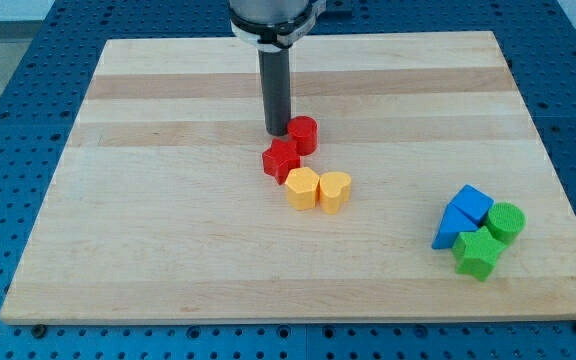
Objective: Move the arm away form the red circle
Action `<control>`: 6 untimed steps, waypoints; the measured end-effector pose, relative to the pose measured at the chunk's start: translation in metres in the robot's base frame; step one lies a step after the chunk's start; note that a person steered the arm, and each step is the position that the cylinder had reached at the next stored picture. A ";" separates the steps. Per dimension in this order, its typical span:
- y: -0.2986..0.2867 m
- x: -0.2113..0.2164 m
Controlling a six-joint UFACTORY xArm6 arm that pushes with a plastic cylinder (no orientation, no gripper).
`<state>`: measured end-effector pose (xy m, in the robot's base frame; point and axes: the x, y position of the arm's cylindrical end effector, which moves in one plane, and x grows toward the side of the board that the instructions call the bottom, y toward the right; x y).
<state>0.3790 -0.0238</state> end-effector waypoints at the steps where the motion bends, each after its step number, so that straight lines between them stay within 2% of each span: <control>1: 0.028 -0.022; 2: 0.019 -0.022; 4: -0.092 -0.029; 5: -0.161 -0.017; 6: -0.145 0.051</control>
